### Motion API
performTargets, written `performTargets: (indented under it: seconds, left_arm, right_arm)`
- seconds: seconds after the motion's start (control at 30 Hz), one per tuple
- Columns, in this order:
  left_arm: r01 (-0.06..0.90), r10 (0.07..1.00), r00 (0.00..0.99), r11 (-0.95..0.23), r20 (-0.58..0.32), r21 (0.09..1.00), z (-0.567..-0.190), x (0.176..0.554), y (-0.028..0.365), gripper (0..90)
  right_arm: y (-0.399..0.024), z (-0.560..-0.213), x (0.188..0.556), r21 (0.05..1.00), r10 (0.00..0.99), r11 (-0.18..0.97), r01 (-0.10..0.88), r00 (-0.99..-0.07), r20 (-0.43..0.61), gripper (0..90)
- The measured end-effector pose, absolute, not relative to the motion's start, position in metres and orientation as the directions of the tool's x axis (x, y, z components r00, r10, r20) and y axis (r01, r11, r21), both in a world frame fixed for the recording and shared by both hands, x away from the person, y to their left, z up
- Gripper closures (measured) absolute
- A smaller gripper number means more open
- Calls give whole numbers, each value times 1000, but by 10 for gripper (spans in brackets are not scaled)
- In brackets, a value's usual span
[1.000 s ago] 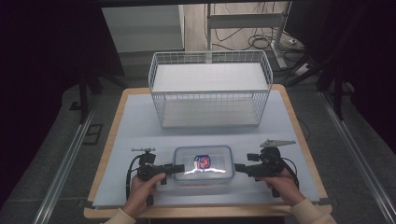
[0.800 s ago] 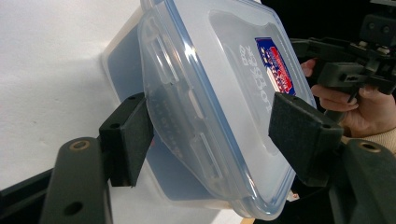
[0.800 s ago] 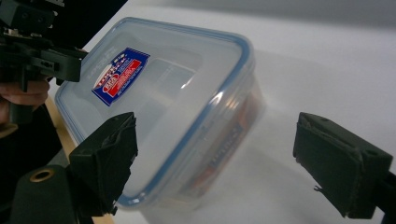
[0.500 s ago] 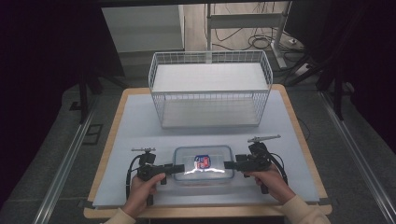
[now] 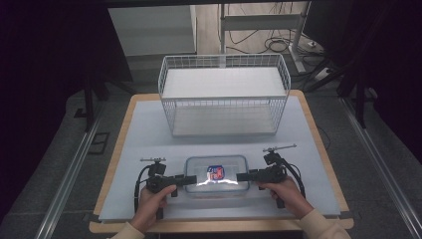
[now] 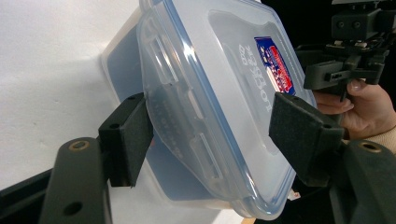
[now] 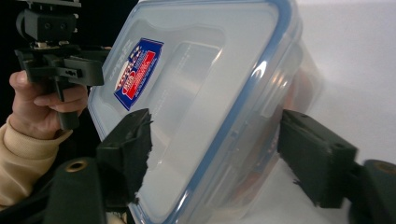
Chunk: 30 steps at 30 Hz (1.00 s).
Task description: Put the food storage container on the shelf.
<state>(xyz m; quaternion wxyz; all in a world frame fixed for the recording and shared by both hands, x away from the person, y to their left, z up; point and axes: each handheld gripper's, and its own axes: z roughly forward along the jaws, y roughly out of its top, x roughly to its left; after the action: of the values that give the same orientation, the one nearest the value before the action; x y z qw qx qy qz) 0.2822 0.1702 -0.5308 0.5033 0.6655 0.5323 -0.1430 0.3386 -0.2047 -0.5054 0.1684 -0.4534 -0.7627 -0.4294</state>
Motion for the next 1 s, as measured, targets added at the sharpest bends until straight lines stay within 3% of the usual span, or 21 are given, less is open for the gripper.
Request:
performTargets:
  seconds: [0.27,0.43,1.0]
  left_arm:
    - [835,577,411,72,-705,546,-527,276,169,318]
    - [818,572,434,74,-696,571,-525,270,171,370]
    - [790,588,453,83,-670,607,-520,254,172,423]
  right_arm:
    - [-212,-504,338,509,527,194,839,-526,667,405]
    - [-216,-502,330,541,515,173,823,-544,663,463]
    - [-218,-497,317,584,518,150,798,-566,641,512]
